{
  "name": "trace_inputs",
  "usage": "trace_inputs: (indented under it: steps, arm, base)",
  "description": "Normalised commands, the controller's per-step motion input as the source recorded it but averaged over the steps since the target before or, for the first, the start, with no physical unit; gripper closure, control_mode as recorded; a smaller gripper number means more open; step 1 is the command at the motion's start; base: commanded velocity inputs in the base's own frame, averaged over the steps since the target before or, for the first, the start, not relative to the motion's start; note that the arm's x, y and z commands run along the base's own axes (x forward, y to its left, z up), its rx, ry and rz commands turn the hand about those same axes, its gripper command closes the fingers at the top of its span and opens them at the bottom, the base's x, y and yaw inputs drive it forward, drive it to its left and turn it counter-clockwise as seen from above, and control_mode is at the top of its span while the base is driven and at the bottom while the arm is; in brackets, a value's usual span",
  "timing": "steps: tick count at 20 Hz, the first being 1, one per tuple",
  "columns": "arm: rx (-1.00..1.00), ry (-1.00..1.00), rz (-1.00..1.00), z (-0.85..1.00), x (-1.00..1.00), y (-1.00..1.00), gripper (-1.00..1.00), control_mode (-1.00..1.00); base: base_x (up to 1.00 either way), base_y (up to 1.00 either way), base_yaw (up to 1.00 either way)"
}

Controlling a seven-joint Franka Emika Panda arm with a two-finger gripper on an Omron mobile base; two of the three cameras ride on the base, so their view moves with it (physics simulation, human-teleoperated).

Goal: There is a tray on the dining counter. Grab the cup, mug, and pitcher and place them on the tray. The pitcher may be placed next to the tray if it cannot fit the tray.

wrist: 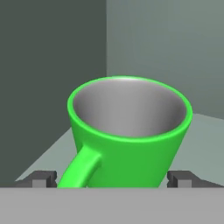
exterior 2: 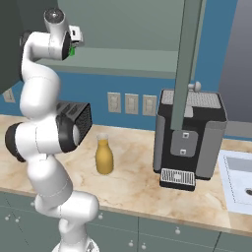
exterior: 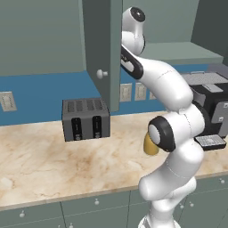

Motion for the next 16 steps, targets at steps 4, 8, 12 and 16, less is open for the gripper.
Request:
trace_inputs:
  steps: [4, 8, 12, 16]
  arm:
    - [0.00, -0.01, -0.01, 0.00, 0.14, 0.00, -1.00, -1.00]
    - [0.00, -0.01, -0.01, 0.00, 0.05, -0.01, -1.00, -1.00]
    - [0.00, 0.00, -0.01, 0.00, 0.00, -0.13, -1.00, -1.00]
    - [0.00, 0.00, -0.01, 0.00, 0.00, -0.24, -1.00, -1.00]
  base:
    - [0.00, 0.00, 0.00]
    - [0.00, 0.00, 0.00]
    - [0.00, 0.00, 0.00]
    - [0.00, 0.00, 0.00]
